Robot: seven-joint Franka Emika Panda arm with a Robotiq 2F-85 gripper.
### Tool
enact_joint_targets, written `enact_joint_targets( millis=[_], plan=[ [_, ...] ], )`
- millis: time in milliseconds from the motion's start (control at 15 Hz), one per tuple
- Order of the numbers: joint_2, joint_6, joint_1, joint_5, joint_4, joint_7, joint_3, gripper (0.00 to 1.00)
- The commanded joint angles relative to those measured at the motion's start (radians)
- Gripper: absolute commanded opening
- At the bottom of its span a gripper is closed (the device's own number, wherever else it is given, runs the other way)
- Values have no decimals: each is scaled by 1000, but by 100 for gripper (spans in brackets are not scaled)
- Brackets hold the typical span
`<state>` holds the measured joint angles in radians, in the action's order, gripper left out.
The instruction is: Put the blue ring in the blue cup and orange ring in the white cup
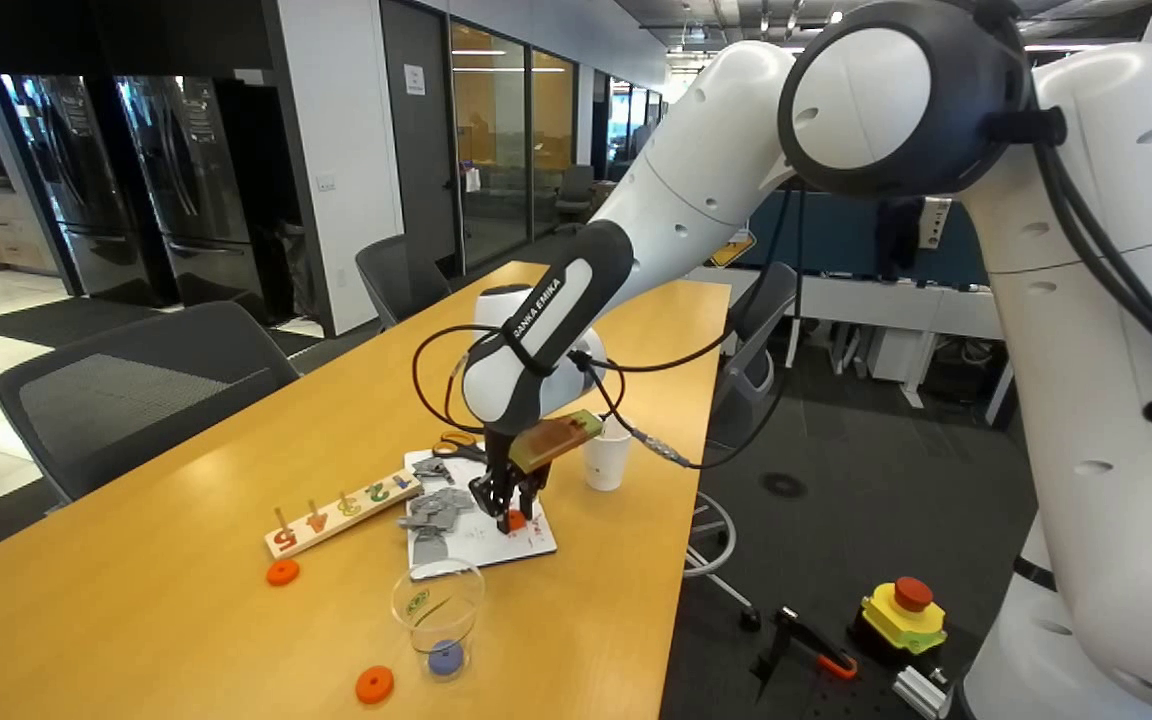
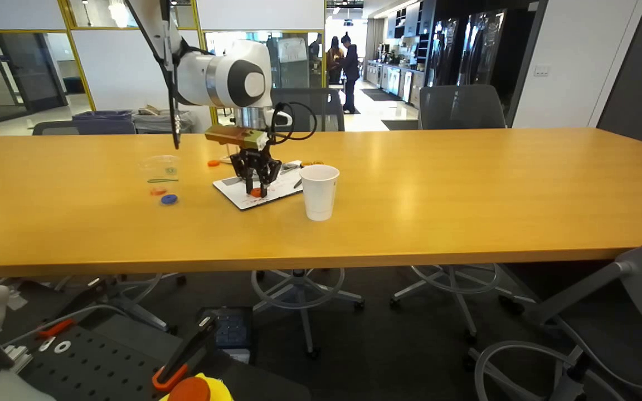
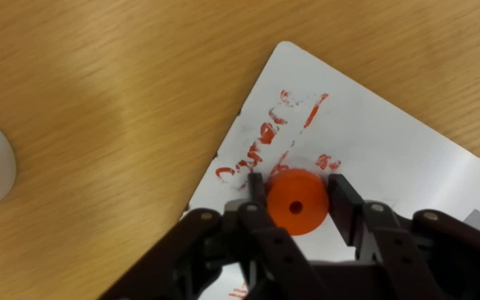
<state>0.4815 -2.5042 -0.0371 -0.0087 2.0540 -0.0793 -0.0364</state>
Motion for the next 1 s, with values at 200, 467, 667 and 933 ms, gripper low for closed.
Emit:
enact_joint_targets(
  millis=[200,467,667,933],
  plan=[
    [-62,37,11,17,-18,9,11,22],
    [-154,78,13,-8,-14,-24,55,22],
    [-218,115,12,-49,-4,-77,101,22],
    [-277,165,37,-58,13,-92,130,21]
  ],
)
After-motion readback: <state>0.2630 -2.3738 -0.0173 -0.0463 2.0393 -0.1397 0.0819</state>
